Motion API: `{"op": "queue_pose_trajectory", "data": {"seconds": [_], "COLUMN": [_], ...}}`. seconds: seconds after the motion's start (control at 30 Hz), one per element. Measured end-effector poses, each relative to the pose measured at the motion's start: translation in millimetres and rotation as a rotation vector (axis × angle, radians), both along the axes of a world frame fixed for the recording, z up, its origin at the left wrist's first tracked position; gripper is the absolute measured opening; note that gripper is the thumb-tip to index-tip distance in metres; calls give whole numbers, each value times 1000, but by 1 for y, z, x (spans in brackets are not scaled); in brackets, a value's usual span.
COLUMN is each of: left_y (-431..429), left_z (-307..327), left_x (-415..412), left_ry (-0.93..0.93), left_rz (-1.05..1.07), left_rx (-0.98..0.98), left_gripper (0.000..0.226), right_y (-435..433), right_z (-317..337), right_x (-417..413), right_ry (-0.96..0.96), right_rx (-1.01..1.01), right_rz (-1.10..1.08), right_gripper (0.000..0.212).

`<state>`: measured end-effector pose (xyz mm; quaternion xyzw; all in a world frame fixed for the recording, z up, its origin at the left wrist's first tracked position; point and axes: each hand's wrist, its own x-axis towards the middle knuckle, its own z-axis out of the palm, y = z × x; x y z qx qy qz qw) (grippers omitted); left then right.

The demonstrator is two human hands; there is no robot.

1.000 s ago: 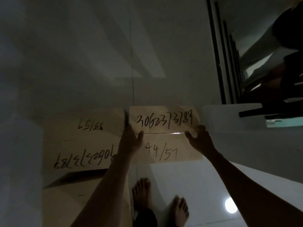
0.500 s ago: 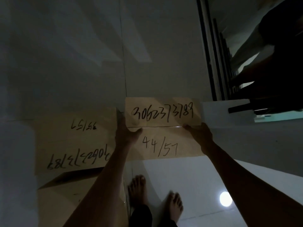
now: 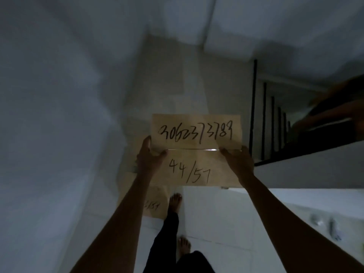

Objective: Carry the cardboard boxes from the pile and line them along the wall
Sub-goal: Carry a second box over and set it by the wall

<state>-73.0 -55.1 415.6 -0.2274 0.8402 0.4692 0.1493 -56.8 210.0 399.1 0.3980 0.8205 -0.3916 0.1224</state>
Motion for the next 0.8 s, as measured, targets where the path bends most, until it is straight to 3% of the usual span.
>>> {"op": "queue_pose_trajectory", "data": {"seconds": [0.33, 0.57, 0.8], "left_y": [-149, -265, -351], "left_z": [135, 157, 158], "left_x": [242, 460, 721], "left_ry": [20, 13, 12], "left_rz": [501, 967, 1382], "left_rx": [-40, 26, 72], "left_gripper": [62, 68, 67], "right_y": [-166, -332, -494], "right_z": [148, 176, 176], "right_x": [118, 252, 448], "right_ry": [46, 79, 78], "right_rx": [20, -15, -39], "right_rz": [518, 949, 1337], "right_gripper": [84, 80, 75]}}
